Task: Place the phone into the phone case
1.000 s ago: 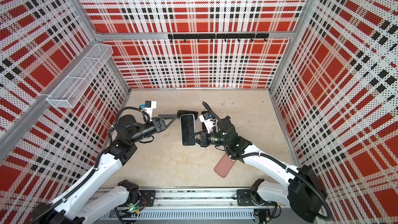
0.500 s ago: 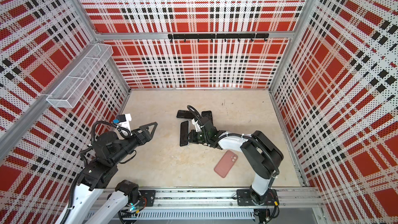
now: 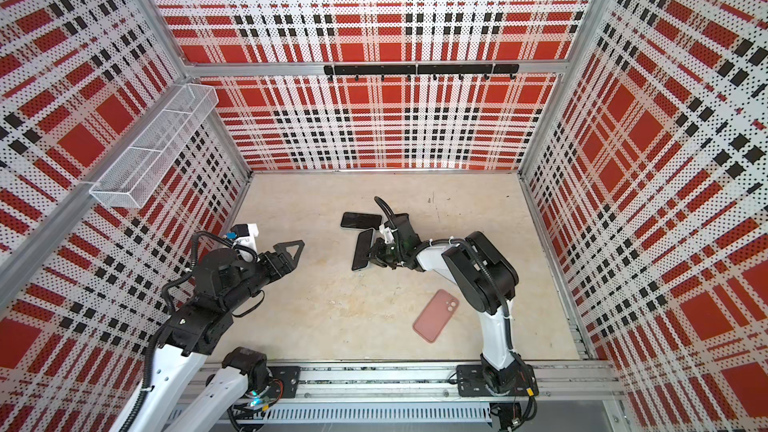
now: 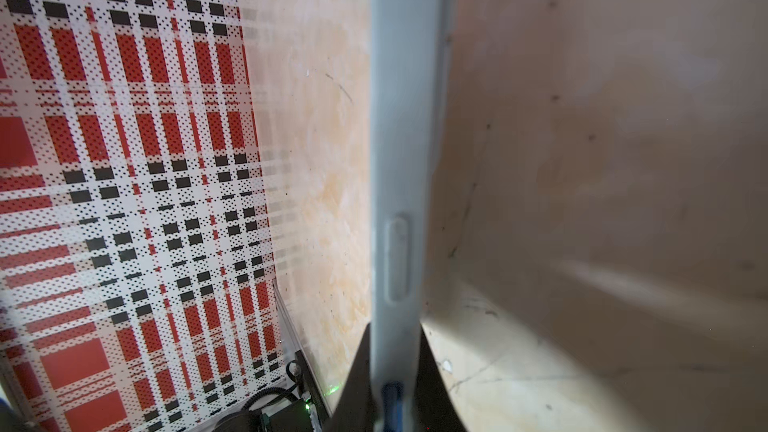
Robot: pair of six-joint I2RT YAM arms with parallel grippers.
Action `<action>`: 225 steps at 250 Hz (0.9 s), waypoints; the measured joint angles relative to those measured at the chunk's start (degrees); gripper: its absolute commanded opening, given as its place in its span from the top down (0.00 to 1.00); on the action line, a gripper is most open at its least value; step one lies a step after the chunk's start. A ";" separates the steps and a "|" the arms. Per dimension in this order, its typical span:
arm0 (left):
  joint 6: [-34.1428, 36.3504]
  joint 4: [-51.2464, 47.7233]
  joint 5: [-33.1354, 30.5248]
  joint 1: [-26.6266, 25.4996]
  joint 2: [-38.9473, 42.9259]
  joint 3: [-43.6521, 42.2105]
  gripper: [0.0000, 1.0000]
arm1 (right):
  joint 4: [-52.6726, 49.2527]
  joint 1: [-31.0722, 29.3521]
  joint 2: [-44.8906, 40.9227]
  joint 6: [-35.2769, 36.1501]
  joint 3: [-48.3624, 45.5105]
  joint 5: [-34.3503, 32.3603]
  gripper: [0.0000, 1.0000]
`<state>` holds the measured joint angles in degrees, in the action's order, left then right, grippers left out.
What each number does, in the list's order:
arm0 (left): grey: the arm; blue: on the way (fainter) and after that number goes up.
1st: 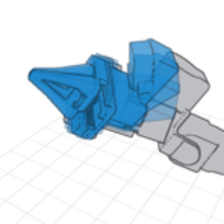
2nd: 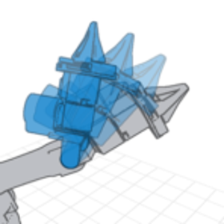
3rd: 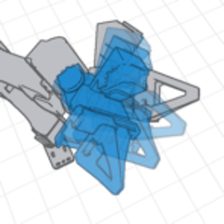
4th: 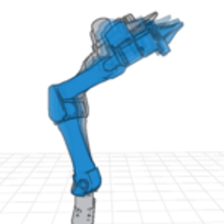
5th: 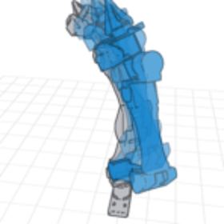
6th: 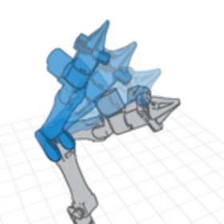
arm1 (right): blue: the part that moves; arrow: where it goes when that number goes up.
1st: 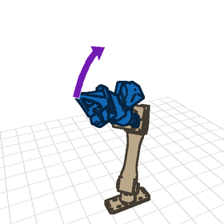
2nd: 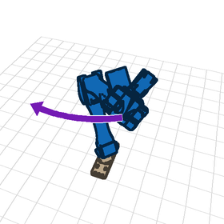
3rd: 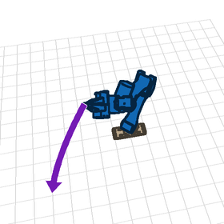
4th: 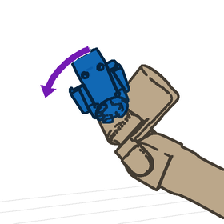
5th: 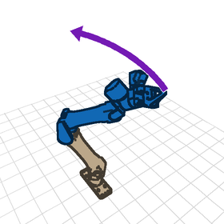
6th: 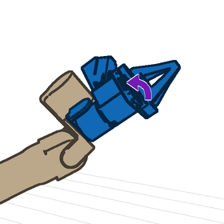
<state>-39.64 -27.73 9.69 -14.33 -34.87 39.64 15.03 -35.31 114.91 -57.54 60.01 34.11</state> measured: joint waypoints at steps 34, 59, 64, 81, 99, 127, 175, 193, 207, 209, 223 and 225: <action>-0.68 0.33 1.11 0.94 -2.03 -0.85 0.13 | 0.66 0.90 1.44 0.11 0.59 2.32 0.84; -1.33 0.55 2.14 1.68 -3.37 -1.84 0.13 | 0.31 0.87 1.99 0.79 1.09 2.73 0.76; -1.49 0.61 2.32 1.79 -3.52 -1.99 0.13 | 0.11 0.87 2.05 0.90 1.16 2.73 0.75; -1.77 0.76 2.78 2.08 -3.82 -2.34 0.13 | -1.31 0.87 2.25 1.73 1.42 2.49 0.71; -2.08 1.03 3.26 2.16 -3.93 -2.34 0.13 | -3.82 0.87 2.45 3.13 2.25 1.73 0.69; -2.14 1.57 3.69 2.38 -3.93 -2.34 0.13 | -7.78 0.87 2.45 5.60 3.76 0.17 0.61; -2.16 1.86 4.94 2.45 -4.02 -2.34 0.02 | -11.61 0.48 1.25 9.77 5.16 -3.02 0.46; -2.08 1.92 5.29 2.51 -4.00 -2.32 0.01 | -13.81 0.17 -0.15 11.10 5.16 -5.03 0.44; -1.90 1.79 5.31 2.56 -3.89 -2.23 0.01 | -16.11 -0.11 -1.36 12.17 5.14 -6.82 0.40; -1.88 1.77 5.31 2.58 -3.87 -2.21 0.01 | -16.39 -0.15 -1.51 12.33 5.14 -7.02 0.40; -1.27 1.18 5.22 2.64 -3.52 -1.70 0.01 | -18.67 -0.50 -3.21 13.51 5.14 -9.05 0.39; -1.20 1.07 5.22 2.64 -3.48 -1.62 0.01 | -18.88 -0.55 -3.41 13.68 5.14 -9.16 0.39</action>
<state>-40.84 -26.65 14.92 -11.68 -38.35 38.02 -3.86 -35.86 111.50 -43.86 65.14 24.95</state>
